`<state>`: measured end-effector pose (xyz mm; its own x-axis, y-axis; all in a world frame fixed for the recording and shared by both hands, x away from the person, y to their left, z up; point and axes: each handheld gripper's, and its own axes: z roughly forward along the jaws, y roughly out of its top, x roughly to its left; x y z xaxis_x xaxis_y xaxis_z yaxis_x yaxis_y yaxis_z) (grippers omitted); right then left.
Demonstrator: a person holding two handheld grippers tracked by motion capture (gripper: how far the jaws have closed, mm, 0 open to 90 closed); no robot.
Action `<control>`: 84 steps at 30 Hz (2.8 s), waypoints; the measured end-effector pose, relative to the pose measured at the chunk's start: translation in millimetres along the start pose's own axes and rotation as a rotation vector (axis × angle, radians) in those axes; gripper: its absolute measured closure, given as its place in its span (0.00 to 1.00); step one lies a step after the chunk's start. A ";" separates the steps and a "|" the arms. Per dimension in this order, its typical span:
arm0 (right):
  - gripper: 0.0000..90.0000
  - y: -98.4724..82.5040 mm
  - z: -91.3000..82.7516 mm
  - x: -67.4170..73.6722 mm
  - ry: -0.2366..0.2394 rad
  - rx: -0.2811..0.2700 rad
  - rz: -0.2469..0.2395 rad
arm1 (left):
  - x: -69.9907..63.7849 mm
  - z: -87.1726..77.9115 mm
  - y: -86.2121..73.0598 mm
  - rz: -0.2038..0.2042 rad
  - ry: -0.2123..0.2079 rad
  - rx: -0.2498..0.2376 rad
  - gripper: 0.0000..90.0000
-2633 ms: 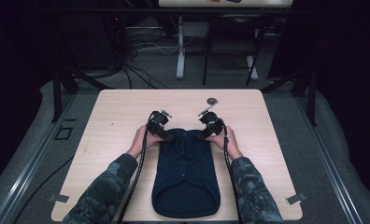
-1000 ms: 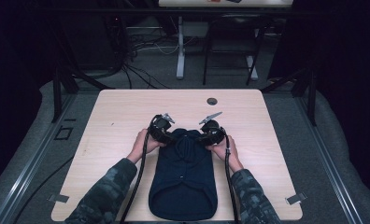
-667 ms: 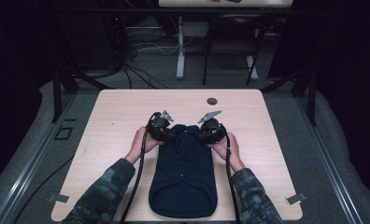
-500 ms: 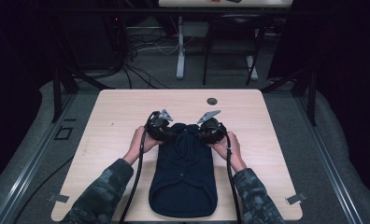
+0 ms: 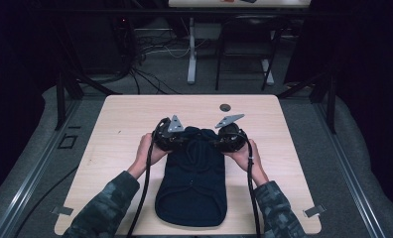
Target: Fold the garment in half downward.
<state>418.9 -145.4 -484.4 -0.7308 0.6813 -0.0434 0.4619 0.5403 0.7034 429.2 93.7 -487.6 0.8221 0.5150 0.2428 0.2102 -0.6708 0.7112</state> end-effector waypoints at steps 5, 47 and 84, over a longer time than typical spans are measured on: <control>0.77 1.7 -8.4 5.8 -0.050 -0.041 -0.019 | 0.1 -7.0 1.5 0.002 -0.005 -0.019 0.77; 0.73 -22.1 -30.7 29.0 -0.048 -0.057 -0.105 | -36.0 -28.3 1.2 0.156 -0.020 0.022 0.72; 0.71 -51.7 -40.9 52.9 0.030 -0.015 -0.139 | -62.6 -32.4 -26.4 0.107 -0.098 0.030 0.71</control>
<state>335.8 -157.4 -494.1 -0.8023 0.5847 -0.1202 0.3476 0.6213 0.7022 355.0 96.4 -500.2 0.8882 0.3859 0.2492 0.1330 -0.7353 0.6646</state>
